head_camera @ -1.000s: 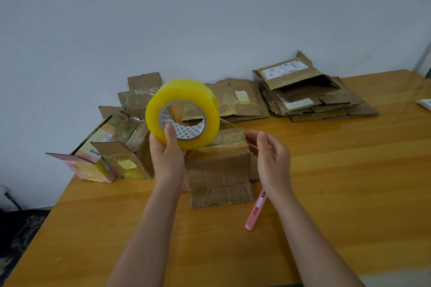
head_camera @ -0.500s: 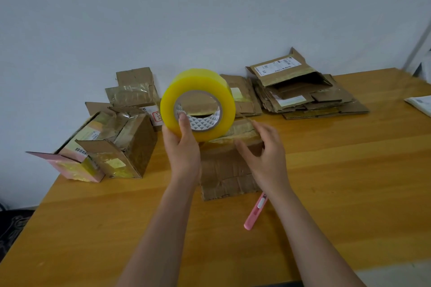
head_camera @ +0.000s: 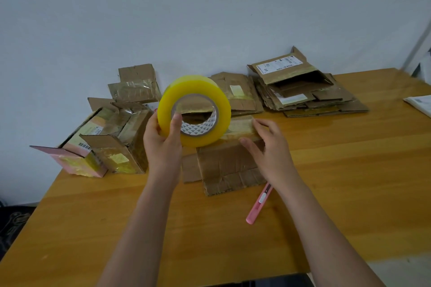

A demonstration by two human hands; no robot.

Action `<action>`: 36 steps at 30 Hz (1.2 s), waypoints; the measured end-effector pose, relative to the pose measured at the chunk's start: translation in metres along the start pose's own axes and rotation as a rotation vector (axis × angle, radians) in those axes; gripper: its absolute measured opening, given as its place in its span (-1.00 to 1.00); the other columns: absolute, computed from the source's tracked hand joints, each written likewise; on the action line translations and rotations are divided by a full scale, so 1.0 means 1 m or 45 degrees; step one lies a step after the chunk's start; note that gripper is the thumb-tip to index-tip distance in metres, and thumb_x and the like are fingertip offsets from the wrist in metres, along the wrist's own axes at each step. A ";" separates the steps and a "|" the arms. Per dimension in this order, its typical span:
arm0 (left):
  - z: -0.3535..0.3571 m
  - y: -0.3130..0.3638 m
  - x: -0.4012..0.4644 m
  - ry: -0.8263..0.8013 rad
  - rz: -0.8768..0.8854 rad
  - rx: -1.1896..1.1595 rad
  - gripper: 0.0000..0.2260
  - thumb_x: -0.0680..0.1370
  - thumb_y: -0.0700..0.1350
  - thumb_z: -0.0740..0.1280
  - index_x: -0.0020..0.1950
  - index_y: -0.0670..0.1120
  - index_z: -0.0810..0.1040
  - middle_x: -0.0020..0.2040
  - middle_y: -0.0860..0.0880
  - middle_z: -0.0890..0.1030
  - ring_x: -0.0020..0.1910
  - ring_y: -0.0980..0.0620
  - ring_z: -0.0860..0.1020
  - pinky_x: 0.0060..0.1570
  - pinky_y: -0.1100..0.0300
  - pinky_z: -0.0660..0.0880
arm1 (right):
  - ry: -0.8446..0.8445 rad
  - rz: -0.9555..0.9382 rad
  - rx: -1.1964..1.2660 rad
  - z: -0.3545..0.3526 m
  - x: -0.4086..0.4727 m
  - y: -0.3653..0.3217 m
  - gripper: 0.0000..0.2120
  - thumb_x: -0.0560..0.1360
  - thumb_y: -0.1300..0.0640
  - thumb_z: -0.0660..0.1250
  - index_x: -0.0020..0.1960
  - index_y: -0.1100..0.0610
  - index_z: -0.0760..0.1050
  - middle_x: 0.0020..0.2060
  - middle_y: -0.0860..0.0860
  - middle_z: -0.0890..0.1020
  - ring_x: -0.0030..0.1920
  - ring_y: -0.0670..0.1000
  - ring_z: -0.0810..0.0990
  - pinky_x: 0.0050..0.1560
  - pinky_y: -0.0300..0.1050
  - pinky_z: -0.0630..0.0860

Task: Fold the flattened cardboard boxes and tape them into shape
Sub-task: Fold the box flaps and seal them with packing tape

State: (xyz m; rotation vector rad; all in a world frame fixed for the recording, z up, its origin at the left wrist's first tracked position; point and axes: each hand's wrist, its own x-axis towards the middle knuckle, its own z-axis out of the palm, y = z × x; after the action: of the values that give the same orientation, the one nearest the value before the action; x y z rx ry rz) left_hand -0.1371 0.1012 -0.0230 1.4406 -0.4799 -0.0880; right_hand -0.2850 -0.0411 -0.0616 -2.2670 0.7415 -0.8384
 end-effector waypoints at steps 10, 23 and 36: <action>-0.007 0.007 -0.009 -0.170 -0.033 0.097 -0.64 0.48 0.06 0.41 0.10 -0.19 0.58 -0.07 -0.24 0.61 -0.13 0.00 0.56 -0.01 -0.01 0.54 | -0.085 -0.168 -0.423 -0.002 0.004 -0.009 -0.50 0.62 -0.07 0.10 0.45 0.17 0.37 0.47 0.04 0.36 0.50 0.00 0.26 0.50 -0.04 0.22; 0.001 -0.011 -0.013 -0.259 -0.230 -0.084 -0.60 0.51 0.16 0.29 0.19 -0.08 0.57 0.08 -0.09 0.66 0.13 -0.07 0.62 0.17 -0.16 0.55 | -0.166 -0.145 -0.542 0.005 -0.003 -0.006 -0.25 0.50 -0.43 -0.07 0.55 -0.03 0.19 0.56 -0.06 0.17 0.56 -0.05 0.03 0.52 0.01 0.12; -0.027 -0.008 -0.002 -0.384 -0.265 -0.320 -0.56 0.56 0.00 0.21 0.42 -0.11 0.37 0.19 -0.10 0.64 0.15 -0.14 0.63 0.00 -0.06 0.62 | -0.236 -0.132 -0.745 0.000 -0.001 -0.017 -0.19 0.48 -0.47 -0.13 0.57 -0.01 0.11 0.57 -0.02 0.11 0.58 -0.03 -0.01 0.55 0.05 -0.08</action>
State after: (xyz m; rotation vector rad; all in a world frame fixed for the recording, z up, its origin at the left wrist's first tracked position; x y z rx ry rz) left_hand -0.1271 0.1253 -0.0327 1.2300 -0.5417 -0.5207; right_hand -0.2805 -0.0294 -0.0498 -2.8729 0.8705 -0.4807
